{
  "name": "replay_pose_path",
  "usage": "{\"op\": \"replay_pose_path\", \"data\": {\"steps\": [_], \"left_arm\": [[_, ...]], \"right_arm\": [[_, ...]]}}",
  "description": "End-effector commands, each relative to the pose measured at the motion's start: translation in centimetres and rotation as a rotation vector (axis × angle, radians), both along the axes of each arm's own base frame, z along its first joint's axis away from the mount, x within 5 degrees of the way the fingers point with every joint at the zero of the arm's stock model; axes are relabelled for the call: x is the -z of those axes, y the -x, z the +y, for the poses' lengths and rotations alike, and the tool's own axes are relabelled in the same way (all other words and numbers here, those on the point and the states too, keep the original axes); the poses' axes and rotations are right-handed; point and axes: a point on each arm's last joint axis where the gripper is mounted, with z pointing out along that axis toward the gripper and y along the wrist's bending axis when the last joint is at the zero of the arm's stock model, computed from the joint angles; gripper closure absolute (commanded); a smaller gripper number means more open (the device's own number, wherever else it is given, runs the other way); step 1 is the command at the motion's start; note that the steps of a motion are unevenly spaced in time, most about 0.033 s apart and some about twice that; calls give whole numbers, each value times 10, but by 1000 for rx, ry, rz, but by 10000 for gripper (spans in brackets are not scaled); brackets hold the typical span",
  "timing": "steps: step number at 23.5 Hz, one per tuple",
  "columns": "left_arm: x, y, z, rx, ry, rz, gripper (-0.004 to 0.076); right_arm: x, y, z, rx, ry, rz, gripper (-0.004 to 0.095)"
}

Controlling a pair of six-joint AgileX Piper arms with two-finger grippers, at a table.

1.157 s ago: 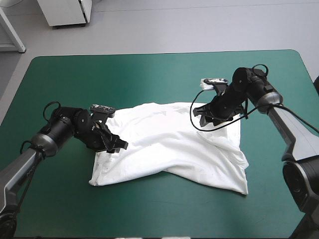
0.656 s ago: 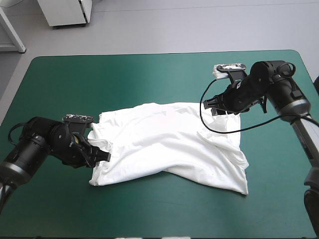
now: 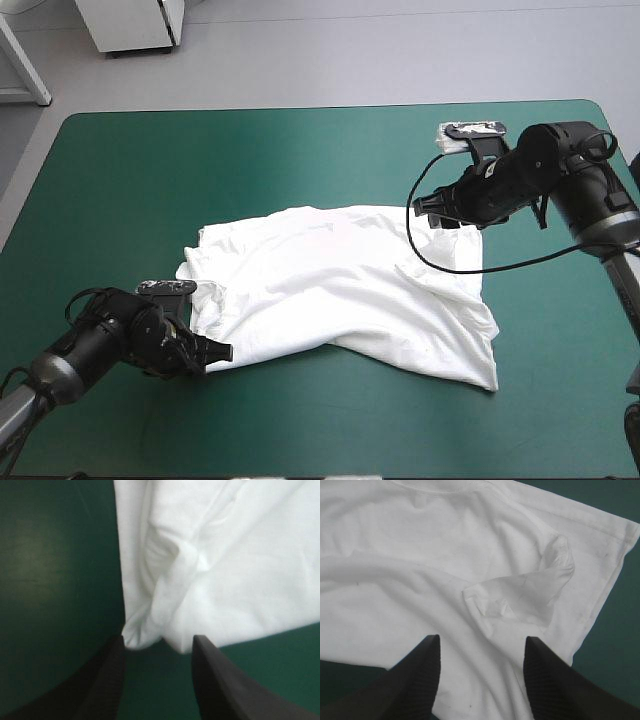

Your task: Fold the cloth

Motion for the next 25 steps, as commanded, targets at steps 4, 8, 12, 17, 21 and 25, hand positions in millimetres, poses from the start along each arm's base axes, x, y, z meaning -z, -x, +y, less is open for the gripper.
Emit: {"op": "replay_pose_path", "data": {"steps": [4,8,12,17,21,25], "left_arm": [[14,-19,-8,-27,-20,7,407],[32,-23,-9,-25,-69,82,407],[43,-24,-8,-37,-85,108,442],[43,-26,-7,-40,-101,85,746],[43,-26,-7,-40,-100,83,746],[43,-27,-7,-35,-97,76,746]], "right_arm": [[-23,12,-5,0,-6,-77,422],[-27,15,-9,8,23,-100,422],[-34,23,-16,33,57,-135,422],[-34,41,-23,62,66,-138,422],[1,63,-28,92,80,-19,421],[47,80,-33,101,122,123,421]]}}
